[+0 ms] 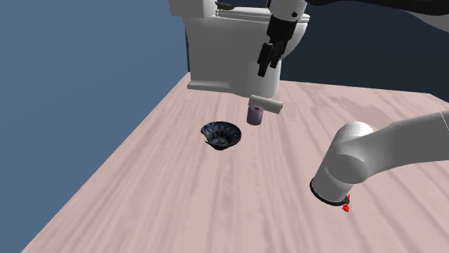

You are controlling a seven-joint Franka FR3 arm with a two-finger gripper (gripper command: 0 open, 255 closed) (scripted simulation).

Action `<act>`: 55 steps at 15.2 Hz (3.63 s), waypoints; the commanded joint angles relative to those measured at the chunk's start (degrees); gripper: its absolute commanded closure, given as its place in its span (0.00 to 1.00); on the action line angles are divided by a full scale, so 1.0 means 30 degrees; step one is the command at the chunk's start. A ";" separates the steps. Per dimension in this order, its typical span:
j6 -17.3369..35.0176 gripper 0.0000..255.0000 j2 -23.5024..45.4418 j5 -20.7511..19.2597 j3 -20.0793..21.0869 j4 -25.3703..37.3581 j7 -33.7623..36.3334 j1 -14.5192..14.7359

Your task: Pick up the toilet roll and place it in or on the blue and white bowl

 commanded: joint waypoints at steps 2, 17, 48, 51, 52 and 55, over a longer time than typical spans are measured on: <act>0.0426 0.00 0.0167 -0.0111 -0.0279 -0.0357 -0.0177 -0.0103; 0.7125 0.00 0.5262 -0.1426 -0.4520 -0.3442 -0.2892 -0.1691; 1.4233 1.00 1.3805 0.0107 -0.7922 -0.3494 -0.6296 -0.2310; 1.4227 1.00 1.3804 0.0107 -0.7922 -0.3488 -0.6296 -0.2310; 1.4227 1.00 1.3805 0.0107 -0.7921 -0.3487 -0.6295 -0.2309; 1.4240 1.00 1.3808 0.0108 -0.7923 -0.3497 -0.6297 -0.2310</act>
